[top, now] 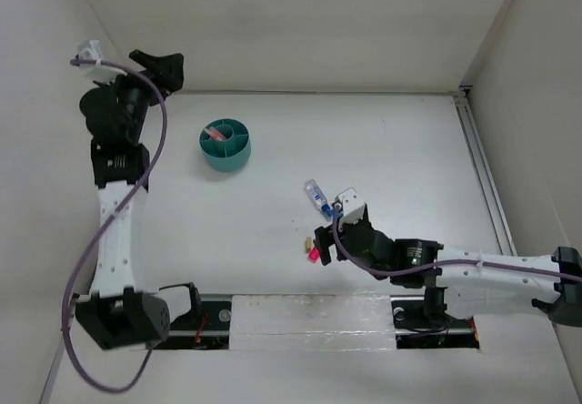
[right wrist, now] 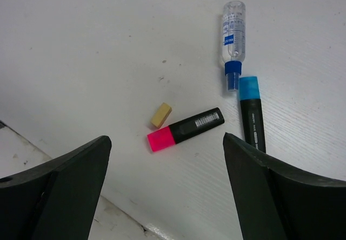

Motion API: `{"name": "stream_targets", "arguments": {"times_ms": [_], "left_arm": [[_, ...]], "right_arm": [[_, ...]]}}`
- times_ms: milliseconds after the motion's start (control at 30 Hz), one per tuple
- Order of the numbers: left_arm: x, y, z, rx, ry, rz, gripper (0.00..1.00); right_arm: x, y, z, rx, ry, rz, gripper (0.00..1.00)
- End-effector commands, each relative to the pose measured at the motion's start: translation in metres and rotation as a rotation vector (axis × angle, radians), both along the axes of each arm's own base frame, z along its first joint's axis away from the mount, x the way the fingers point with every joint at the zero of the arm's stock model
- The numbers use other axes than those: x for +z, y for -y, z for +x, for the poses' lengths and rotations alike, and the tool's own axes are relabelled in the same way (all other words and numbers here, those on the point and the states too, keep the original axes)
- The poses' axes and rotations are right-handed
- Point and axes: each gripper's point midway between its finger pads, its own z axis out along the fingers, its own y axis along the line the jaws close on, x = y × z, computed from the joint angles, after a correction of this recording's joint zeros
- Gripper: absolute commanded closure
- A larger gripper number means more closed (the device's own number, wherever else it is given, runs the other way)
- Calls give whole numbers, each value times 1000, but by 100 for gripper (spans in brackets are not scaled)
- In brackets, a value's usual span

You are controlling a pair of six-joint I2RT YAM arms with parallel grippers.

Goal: Sort the stationery into containers
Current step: Pick up the stationery from the center of the board.

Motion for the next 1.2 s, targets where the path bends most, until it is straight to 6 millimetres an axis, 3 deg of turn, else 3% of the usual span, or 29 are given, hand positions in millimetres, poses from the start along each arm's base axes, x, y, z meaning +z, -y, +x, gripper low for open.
{"name": "stream_targets", "arguments": {"times_ms": [0,33,67,200,267,333,400,467,500,567,667,733,800,833,967,1167], "left_arm": [[17,31,-49,-145,90,-146,0],[21,51,-70,-259,124,-107,0],[6,58,-74,-298,114,-98,0],[-18,54,-86,-272,58,-126,0],[-25,53,-98,-253,53,-141,0],[-65,48,-101,-208,-70,-151,0],[-93,36,-105,-120,-175,-120,0],[-141,23,-117,-52,-356,-30,0],[-149,9,-122,34,-389,-6,0],[-177,1,-136,105,-475,20,0],[-175,-9,-152,188,-454,23,0],[-157,-18,-159,245,-378,25,0],[-159,-18,-160,245,-389,26,0],[-162,-16,-158,233,-398,25,0],[-178,1,-146,119,-462,29,0],[-179,5,-146,96,-464,38,0]], "right_arm": [[31,-12,18,-60,13,115,10],[24,-15,19,-40,-16,110,11],[25,-12,29,-64,-27,114,11],[18,-15,38,-66,-40,81,12],[13,-26,39,-39,-56,62,14],[10,-37,40,-21,-73,50,15],[-13,-43,40,-19,-113,-8,17],[-29,-49,40,-9,-135,-38,20],[-33,-54,40,1,-143,-37,23],[-43,-56,41,-5,-156,-51,31],[-62,-62,43,-9,-179,-102,40],[-79,-59,46,-29,-208,-146,42],[-80,-66,49,-34,-214,-142,42],[-90,-64,48,-44,-234,-165,43],[-101,-67,52,-59,-251,-182,47],[-112,-71,54,-68,-286,-192,58]]}}
